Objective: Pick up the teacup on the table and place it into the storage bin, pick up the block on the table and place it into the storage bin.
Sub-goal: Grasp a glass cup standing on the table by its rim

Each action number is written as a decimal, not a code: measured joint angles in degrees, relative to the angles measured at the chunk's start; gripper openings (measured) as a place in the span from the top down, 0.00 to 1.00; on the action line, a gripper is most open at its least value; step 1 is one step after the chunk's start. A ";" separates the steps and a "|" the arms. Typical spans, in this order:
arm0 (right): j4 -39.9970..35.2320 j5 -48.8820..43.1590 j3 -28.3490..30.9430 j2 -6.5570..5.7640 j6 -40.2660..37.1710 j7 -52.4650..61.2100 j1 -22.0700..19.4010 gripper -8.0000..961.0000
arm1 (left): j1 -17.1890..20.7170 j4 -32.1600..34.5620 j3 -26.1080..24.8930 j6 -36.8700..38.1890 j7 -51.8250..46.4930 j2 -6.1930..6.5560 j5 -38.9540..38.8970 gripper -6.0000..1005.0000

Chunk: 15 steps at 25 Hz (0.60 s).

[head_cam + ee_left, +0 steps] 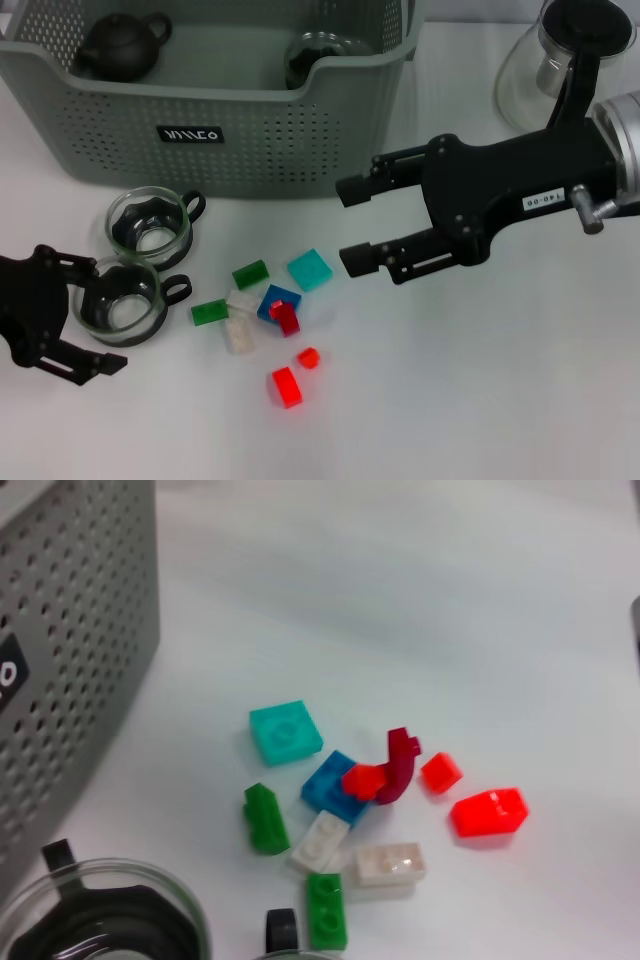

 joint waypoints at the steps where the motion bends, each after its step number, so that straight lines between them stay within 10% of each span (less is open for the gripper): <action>1: 0.19 -0.01 0.09 -0.01 0.24 -0.04 0.16 0.18 | 0.10 1.40 0.01 -0.13 0.00 -0.66 0.65 0.13; 6: 0.31 -0.04 0.19 0.08 1.05 -0.11 0.61 0.18 | 0.50 6.14 2.01 -2.02 -0.63 -3.02 3.11 0.13; 15: 0.94 -0.05 0.23 -0.05 2.46 -0.18 0.47 0.18 | 0.51 7.58 14.24 -5.66 -8.48 -3.04 7.66 0.13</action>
